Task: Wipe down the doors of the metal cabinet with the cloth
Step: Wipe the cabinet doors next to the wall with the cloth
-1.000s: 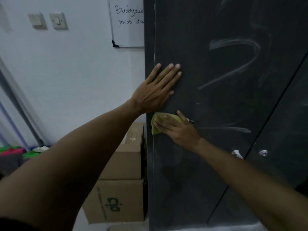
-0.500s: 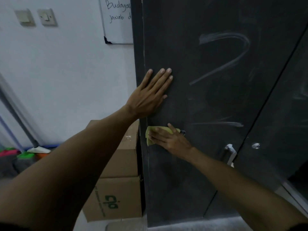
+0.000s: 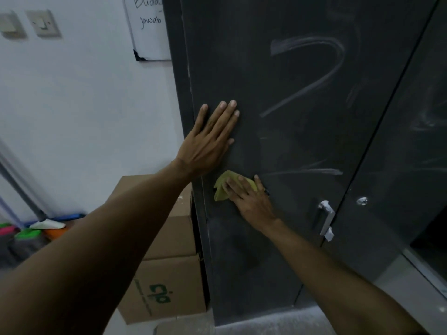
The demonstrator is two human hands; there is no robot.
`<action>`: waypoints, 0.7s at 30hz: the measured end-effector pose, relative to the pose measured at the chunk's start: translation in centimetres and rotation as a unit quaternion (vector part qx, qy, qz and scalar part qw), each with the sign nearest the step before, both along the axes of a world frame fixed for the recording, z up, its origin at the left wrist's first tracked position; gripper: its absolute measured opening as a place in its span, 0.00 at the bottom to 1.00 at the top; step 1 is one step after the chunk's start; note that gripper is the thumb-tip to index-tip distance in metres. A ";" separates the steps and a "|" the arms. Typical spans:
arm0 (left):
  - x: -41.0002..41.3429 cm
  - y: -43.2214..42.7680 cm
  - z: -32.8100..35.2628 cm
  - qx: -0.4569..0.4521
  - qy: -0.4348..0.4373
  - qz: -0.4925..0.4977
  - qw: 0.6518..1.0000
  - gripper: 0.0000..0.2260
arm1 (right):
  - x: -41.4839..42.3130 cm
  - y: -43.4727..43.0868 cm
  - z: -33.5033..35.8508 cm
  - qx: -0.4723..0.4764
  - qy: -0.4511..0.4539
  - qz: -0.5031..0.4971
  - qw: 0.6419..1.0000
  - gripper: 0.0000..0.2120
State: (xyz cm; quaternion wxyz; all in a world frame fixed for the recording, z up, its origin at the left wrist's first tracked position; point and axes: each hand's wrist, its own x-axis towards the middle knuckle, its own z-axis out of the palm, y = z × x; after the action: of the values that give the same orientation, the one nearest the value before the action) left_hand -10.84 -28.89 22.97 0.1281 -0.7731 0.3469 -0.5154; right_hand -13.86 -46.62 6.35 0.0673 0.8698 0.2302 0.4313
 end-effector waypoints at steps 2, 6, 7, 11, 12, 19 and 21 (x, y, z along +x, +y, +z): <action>0.1 0.1 -0.1 0.003 0.007 0.000 1.000 0.25 | -0.5 -0.5 -0.8 0.104 -0.001 -0.054 0.993 0.25; 0.2 0.3 0.0 0.012 0.017 0.001 1.000 0.25 | -0.9 0.0 -2.1 0.173 -0.007 -0.076 0.982 0.27; 0.2 0.2 0.0 0.014 0.010 0.004 1.000 0.25 | -0.7 0.3 -1.8 0.162 -0.014 -0.063 0.985 0.27; 0.2 0.1 0.0 0.010 0.005 -0.002 1.000 0.26 | 0.3 -0.2 0.7 0.219 -0.023 -0.058 0.974 0.24; 0.2 0.1 0.0 0.007 0.006 -0.003 1.000 0.26 | 0.4 -0.5 1.1 0.264 -0.021 -0.066 0.962 0.24; 0.0 0.1 0.3 0.019 0.007 0.018 1.000 0.26 | -0.4 -0.3 1.3 0.319 -0.019 -0.083 0.944 0.24; -0.1 0.2 0.6 0.022 0.003 0.018 1.000 0.25 | 0.1 0.1 3.1 0.379 -0.022 -0.076 0.922 0.26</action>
State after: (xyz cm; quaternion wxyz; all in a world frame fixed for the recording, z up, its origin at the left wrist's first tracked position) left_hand -10.93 -28.74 23.54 0.1529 -0.7780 0.3446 -0.5026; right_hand -13.76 -46.53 9.48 -0.2298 0.8355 -0.0184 0.4987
